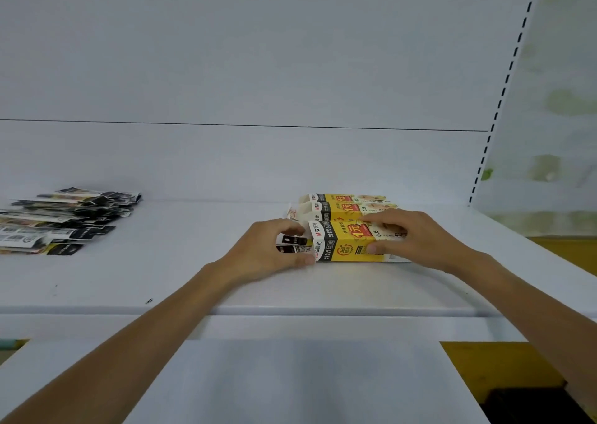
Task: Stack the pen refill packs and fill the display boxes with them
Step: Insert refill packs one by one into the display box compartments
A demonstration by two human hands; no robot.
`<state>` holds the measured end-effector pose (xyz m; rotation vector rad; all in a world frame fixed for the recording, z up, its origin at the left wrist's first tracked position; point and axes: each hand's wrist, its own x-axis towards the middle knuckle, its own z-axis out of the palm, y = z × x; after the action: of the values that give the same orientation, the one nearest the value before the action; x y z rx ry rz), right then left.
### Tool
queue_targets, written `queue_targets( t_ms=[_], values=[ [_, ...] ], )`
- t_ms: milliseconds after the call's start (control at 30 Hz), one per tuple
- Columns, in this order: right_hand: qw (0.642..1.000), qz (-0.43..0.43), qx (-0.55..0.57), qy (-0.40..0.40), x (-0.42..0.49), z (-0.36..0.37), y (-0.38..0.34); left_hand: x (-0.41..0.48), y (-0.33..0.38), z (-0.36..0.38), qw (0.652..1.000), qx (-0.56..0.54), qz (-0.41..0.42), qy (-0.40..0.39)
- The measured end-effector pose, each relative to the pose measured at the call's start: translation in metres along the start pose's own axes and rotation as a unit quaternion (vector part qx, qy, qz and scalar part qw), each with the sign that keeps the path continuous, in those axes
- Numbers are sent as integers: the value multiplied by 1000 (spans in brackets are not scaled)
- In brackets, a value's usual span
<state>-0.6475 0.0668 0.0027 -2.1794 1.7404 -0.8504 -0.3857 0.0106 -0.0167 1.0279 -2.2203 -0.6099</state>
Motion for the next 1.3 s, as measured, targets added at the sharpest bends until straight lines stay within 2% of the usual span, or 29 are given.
queue_targets(
  t_ms=[233,433,567,667,800,900,1000,1133,1300],
  values=[
    [1000,0,10,-4,-7,-6,-7,4,15,11,998,-56,-1,-2],
    [1000,3,-27,-10,-9,0,-5,8,17,17,998,-48,-11,-29],
    [998,13,-63,-21,-9,-1,-2,5,13,10,998,18,-34,-56],
    [996,16,-86,-11,-10,1,-2,-6,8,1,997,52,-52,-25],
    [994,14,-109,1,-11,3,-3,-26,-5,-9,997,49,-8,59],
    [994,17,-109,5,-11,3,-3,-34,-10,-11,992,114,35,44],
    [995,18,-101,4,-12,2,-5,-29,-11,-8,987,157,27,32],
    [994,16,-109,-1,-13,2,-7,-20,0,1,987,154,38,6],
    [993,9,-120,-6,-18,2,-10,-16,12,11,998,53,21,-13]
  ],
)
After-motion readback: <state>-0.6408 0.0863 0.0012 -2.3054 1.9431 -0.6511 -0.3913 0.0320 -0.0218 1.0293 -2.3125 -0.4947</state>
